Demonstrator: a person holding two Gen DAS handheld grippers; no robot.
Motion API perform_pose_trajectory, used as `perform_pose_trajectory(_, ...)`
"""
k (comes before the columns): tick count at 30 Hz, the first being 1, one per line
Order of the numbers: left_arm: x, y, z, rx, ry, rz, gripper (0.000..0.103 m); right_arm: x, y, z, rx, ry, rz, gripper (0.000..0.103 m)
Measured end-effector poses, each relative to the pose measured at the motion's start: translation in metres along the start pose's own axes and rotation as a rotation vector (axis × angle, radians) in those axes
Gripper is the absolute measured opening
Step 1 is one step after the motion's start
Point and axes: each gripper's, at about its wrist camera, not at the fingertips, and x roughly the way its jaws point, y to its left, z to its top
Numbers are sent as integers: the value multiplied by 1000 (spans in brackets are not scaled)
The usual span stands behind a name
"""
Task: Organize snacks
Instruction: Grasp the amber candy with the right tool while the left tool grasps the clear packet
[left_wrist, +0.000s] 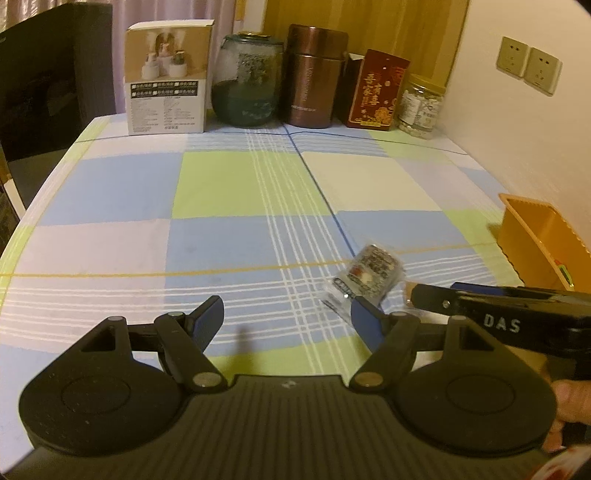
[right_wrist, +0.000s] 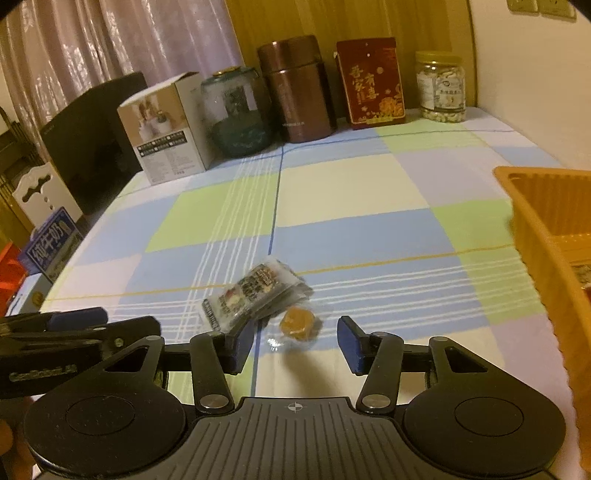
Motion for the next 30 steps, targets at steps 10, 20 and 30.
perform_pose_trajectory(10,4,10,0,-48,-3,-2,73,24,12,-3,-100,6,-69,42)
perform_pose_trajectory(20,8,9,-3,-37,11,-6,73,27,24,-15,-244,-3,-114,24)
perform_pose_trajectory(30,23,-13,2,91,-23,-68,73,-2,-6,-3,-116,-35,-138,22)
